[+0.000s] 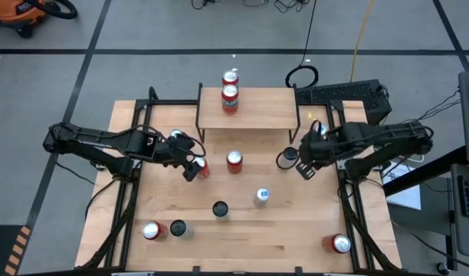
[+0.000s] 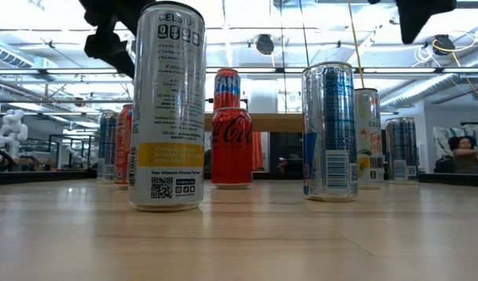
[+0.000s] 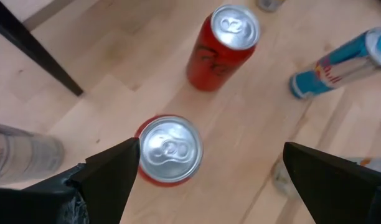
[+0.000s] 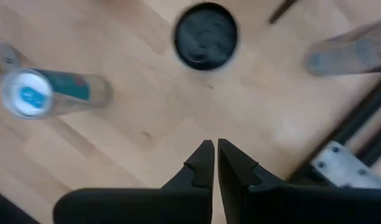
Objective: Place canned beverage on shelf
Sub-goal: Put the bottom right red-black soda can on the shelf
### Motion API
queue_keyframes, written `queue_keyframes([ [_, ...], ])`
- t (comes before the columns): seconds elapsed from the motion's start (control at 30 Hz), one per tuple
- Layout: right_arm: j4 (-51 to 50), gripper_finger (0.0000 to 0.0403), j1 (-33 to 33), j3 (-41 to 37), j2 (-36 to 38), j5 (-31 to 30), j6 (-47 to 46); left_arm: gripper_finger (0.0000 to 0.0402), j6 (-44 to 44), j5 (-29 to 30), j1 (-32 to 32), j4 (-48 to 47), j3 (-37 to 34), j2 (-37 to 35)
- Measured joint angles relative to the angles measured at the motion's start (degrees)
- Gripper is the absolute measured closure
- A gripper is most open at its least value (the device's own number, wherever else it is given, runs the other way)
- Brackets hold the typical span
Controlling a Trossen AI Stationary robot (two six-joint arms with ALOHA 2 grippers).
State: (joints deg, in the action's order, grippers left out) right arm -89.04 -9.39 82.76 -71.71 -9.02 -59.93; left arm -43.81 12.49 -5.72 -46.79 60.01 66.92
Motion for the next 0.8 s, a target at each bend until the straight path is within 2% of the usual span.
queue_keyframes([
  [0.2, 1.7, 0.0401, 2.7, 0.0, 0.4, 0.0, 6.5, 0.0004, -2.6, -0.1, 0.0, 2.4, 0.0, 0.0],
  [0.3, 4.6, 0.0385, 3.4, 0.0, 0.4, 0.1, 10.5, 0.0004, -3.4, -0.2, -0.3, 3.4, 0.0, 0.0],
  [0.57, 6.6, 0.0279, 4.9, 0.0, 0.6, 0.3, 18.5, 0.0004, -2.4, -0.2, -0.3, 4.9, 0.0, 0.0],
  [0.63, 6.2, 0.0255, 5.4, 0.0, 0.6, 2.2, 20.7, 0.0004, -2.4, -0.2, -0.3, 4.9, 0.0, 0.0],
  [0.8, 4.8, 0.0218, 7.6, 0.0, 0.6, 5.4, 23.4, 0.0004, -3.9, -0.4, -1.0, 4.9, 0.0, 0.0],
])
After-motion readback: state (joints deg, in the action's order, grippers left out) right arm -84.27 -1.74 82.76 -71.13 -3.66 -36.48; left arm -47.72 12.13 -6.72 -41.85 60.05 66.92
